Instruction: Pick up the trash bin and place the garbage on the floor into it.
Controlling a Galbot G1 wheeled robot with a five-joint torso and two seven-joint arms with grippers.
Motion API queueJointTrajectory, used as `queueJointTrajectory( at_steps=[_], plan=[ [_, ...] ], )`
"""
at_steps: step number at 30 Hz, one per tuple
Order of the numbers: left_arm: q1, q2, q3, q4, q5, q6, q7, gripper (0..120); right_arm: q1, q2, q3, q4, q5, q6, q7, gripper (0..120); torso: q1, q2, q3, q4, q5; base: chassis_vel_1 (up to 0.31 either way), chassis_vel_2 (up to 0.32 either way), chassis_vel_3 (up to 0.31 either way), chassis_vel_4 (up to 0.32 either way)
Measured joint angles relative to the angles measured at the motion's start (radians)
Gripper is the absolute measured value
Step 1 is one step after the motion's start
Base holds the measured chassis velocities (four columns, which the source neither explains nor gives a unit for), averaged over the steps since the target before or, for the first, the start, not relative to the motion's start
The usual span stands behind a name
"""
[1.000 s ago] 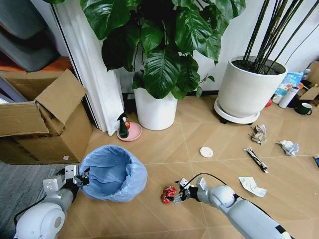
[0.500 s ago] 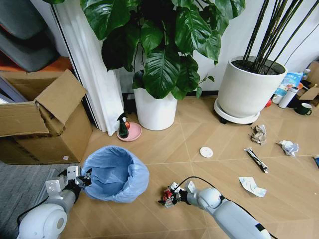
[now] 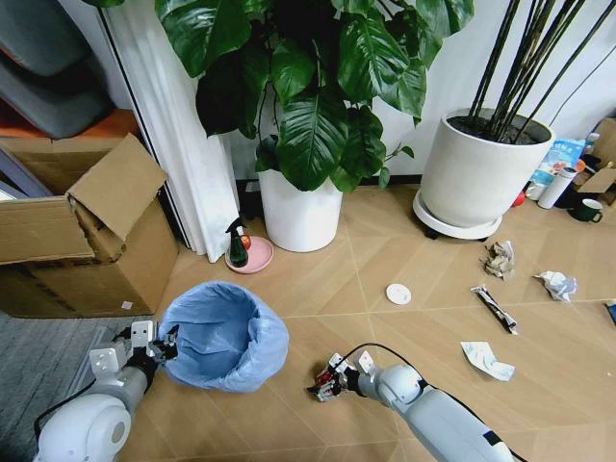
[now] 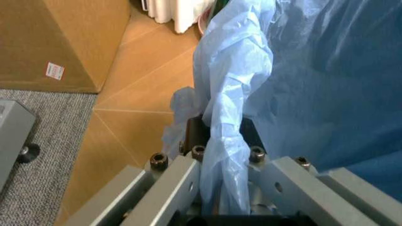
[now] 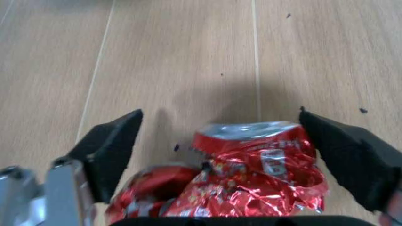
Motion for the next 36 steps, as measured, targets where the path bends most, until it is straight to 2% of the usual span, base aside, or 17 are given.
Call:
queueJointTrajectory(
  at_steps=[4, 6, 8, 12, 17, 20, 22, 25, 36],
  plan=[
    [0.001, 0.0, 0.0, -0.003, 0.001, -0.001, 0.001, 0, -0.001, 0.001, 0.003, -0.001, 0.001, 0.001, 0.003, 76, 0.0, 0.0, 0.0, 0.0, 0.0, 0.0, 0.0, 0.0, 0.0],
    [0.002, -0.001, 0.002, -0.004, 0.003, -0.001, 0.003, 0, -0.007, 0.001, 0.006, -0.001, 0.0, 0.002, 0.003, 65, 0.0, 0.0, 0.0, -0.0001, 0.0001, 0.0, 0.0, 0.0, 0.0],
    [0.003, -0.001, 0.002, -0.004, 0.004, -0.002, 0.005, 0, -0.009, 0.001, 0.007, -0.002, 0.0, 0.003, 0.003, 61, 0.0, 0.0, 0.0, -0.0001, 0.0001, 0.0, 0.0, 0.0, 0.0],
    [0.006, -0.001, 0.005, -0.008, 0.01, -0.003, 0.011, 0, -0.013, 0.002, 0.016, -0.002, 0.0, 0.007, 0.003, 45, 0.0, 0.0, 0.0, 0.0, 0.0, 0.0, 0.0, 0.0, 0.0],
    [0.007, -0.001, 0.006, -0.009, 0.012, -0.003, 0.012, 0, -0.016, 0.004, 0.023, -0.003, 0.001, 0.007, 0.003, 34, 0.0, 0.0, 0.0, 0.0, 0.0001, 0.0, 0.0, 0.0, 0.0],
    [0.009, 0.0, 0.006, -0.012, 0.012, -0.003, 0.013, 0, -0.024, 0.004, 0.029, -0.003, 0.001, 0.008, 0.0, 18, 0.0, 0.0, 0.0, 0.0, 0.0002, 0.0, 0.0, 0.0, 0.0],
    [0.01, 0.0, 0.006, -0.012, 0.012, -0.003, 0.013, 0, -0.026, 0.004, 0.03, -0.004, 0.0, 0.007, 0.0, 15, 0.0, 0.0, 0.0, 0.0, 0.0001, 0.0, 0.0, 0.0, 0.0],
    [0.011, 0.0, 0.006, -0.015, 0.013, -0.003, 0.014, 0, -0.033, 0.004, 0.041, -0.004, 0.0, 0.008, -0.001, 1, 0.0, 0.0, 0.0, 0.0, 0.0, 0.0, 0.0, 0.0, 0.0],
    [0.011, 0.005, 0.009, -0.019, 0.013, -0.003, 0.016, 0, -0.058, -0.008, 0.09, 0.063, 0.007, 0.006, 0.039, 0, 0.0, 0.0, 0.0, 0.0, 0.0003, 0.0, 0.0, 0.0, 0.0]
  ],
)
